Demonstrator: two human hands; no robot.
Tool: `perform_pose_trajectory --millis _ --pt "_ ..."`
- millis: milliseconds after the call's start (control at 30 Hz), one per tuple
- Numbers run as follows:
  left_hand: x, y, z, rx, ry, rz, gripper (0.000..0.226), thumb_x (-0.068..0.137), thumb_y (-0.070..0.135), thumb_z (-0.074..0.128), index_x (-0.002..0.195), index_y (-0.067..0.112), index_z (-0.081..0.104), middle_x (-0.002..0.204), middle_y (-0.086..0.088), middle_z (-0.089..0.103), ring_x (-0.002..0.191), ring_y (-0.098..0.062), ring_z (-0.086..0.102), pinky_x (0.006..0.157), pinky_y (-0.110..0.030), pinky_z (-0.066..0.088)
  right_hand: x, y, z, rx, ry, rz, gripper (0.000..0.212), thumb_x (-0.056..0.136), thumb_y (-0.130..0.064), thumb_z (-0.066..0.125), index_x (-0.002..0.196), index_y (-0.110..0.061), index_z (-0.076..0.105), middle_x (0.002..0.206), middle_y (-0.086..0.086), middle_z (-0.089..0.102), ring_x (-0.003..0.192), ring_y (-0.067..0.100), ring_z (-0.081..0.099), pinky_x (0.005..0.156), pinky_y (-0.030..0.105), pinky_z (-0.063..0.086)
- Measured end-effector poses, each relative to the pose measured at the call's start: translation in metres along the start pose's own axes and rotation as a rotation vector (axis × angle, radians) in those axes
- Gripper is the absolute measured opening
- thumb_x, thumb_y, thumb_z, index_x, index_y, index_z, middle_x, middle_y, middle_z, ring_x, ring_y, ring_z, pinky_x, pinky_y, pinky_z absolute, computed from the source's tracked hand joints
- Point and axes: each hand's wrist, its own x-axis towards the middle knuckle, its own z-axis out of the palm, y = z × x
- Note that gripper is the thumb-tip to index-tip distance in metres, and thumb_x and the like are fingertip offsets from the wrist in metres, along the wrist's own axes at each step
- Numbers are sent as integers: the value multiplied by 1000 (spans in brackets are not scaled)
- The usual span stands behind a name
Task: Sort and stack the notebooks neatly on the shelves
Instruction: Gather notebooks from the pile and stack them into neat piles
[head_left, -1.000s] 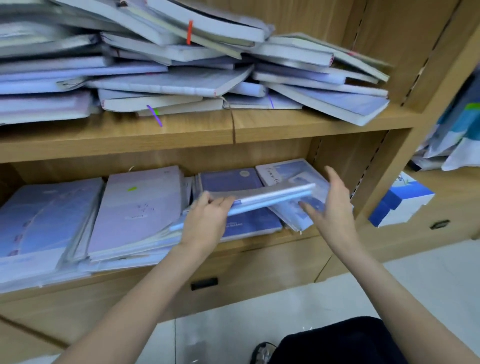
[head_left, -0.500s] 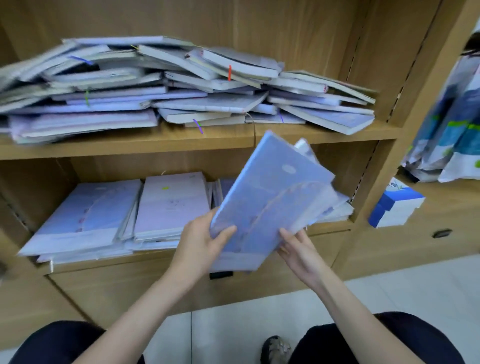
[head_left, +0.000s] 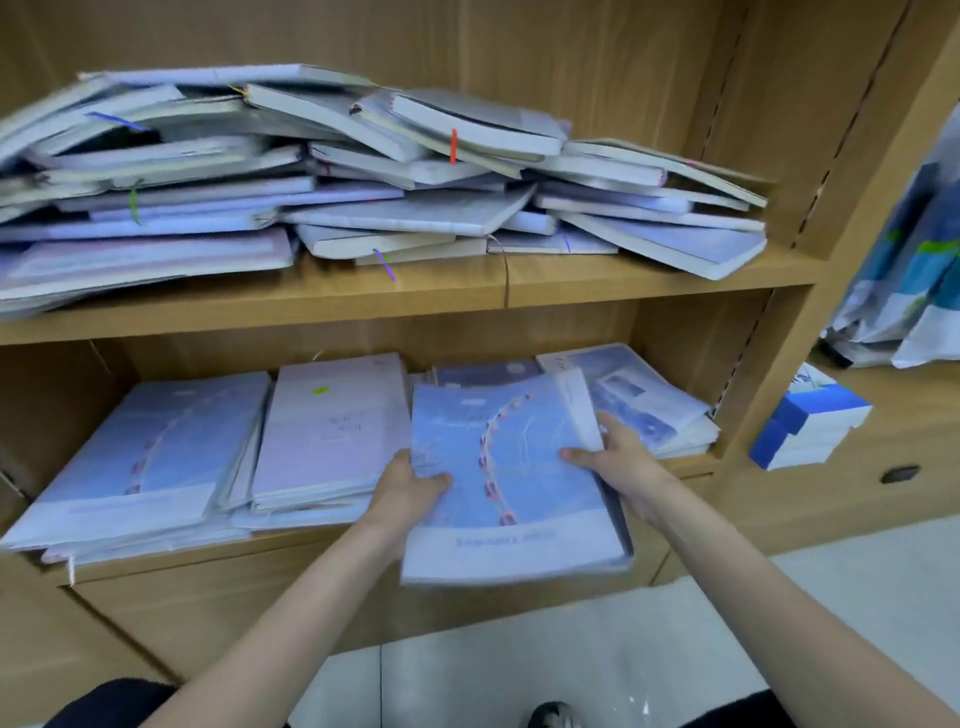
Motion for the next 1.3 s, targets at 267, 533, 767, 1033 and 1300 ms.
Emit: perform_pose_trajectory --millis 267,533,767,1033,1300 --pt "78 28 17 546 -44 275 62 90 9 52 146 13 26 143 -16 40 113 -28 53 81 -29 42 126 -14 24 -538 -85 26 36 92 -13 56 119 11 52 122 21 56 118 32 51 89 38 41" --pt "68 7 46 1329 -398 323 67 92 46 49 148 31 16 156 -11 4 143 -37 0 114 -48 9 109 29 -35 -550 370 -76 39 89 -6 56 128 -2 51 129 19 53 120 34 49 92 32 36" --pt "69 20 54 1364 -366 388 46 93 22 50 136 27 34 135 -12 38 124 -35 34 98 -46 39 81 71 -43 122 630 368 60 78 -24 75 125 0 46 116 16 54 91 28 60 76 35 57" --pt "63 19 52 1349 -309 357 51 95 22 44 143 27 30 137 -5 39 126 -27 37 97 -39 43 71 43 -37 529 429 377 18 85 3 63 89 5 46 74 19 56 41 22 61 45 24 55" --pt "50 19 50 1455 -355 282 58 96 18 43 149 24 19 150 -8 23 137 -29 26 107 -38 35 96 -1 -33 426 392 320 45 91 3 51 134 -3 40 128 16 51 91 34 63 64 37 57"
